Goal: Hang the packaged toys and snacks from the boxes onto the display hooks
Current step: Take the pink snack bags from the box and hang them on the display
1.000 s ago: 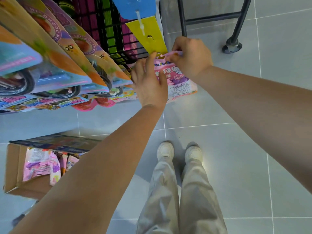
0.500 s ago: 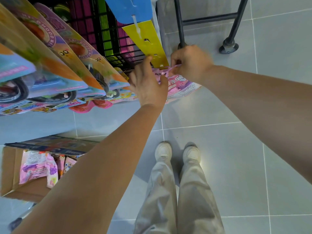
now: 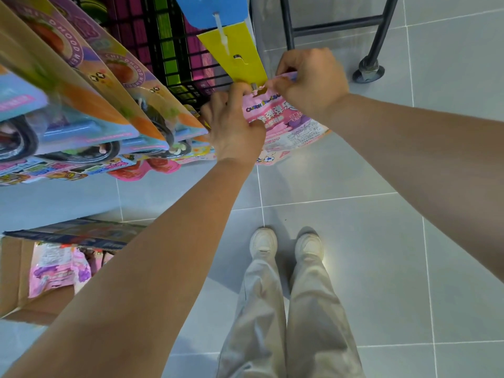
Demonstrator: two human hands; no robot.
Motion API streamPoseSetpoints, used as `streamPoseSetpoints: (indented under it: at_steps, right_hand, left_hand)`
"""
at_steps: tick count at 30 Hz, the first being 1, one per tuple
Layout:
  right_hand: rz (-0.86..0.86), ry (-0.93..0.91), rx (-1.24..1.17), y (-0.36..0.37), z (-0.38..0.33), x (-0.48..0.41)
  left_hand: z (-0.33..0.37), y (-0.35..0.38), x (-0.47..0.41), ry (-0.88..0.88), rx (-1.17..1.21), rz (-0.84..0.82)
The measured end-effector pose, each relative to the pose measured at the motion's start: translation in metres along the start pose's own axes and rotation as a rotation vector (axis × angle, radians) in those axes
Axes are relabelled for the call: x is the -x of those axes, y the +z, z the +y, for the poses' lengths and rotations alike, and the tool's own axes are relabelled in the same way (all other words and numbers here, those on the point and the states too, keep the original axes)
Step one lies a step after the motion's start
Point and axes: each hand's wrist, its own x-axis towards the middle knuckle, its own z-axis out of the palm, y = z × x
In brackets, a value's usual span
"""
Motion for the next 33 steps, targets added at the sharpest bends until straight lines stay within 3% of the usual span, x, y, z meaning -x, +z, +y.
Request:
streamPoseSetpoints:
  at_steps: [7, 14, 20, 26, 33]
  right_hand:
    - [0.037, -0.119, 0.094, 0.004, -0.008, 0.003]
    - [0.045, 0.025, 0.137, 0.012, -0.012, -0.011]
    - [0.037, 0.046, 0.189, 0.018, -0.006, -0.008]
    - [-0.042, 0.077, 0.155, 0.009, -0.002, 0.004]
    - [-0.084, 0.203, 0.223, -0.022, -0.028, 0.068]
  left_hand:
    - [0.000, 0.000, 0.003, 0.035, -0.130, -0.094]
    - [0.000, 0.005, -0.003, 0.025, -0.132, -0.003]
    - [-0.013, 0.013, 0.003, 0.188, 0.037, 0.152]
    - [-0.015, 0.005, 0.013, 0.187, -0.100, -0.104]
    - [-0.003, -0.033, 0.033, 0.021, -0.138, -0.406]
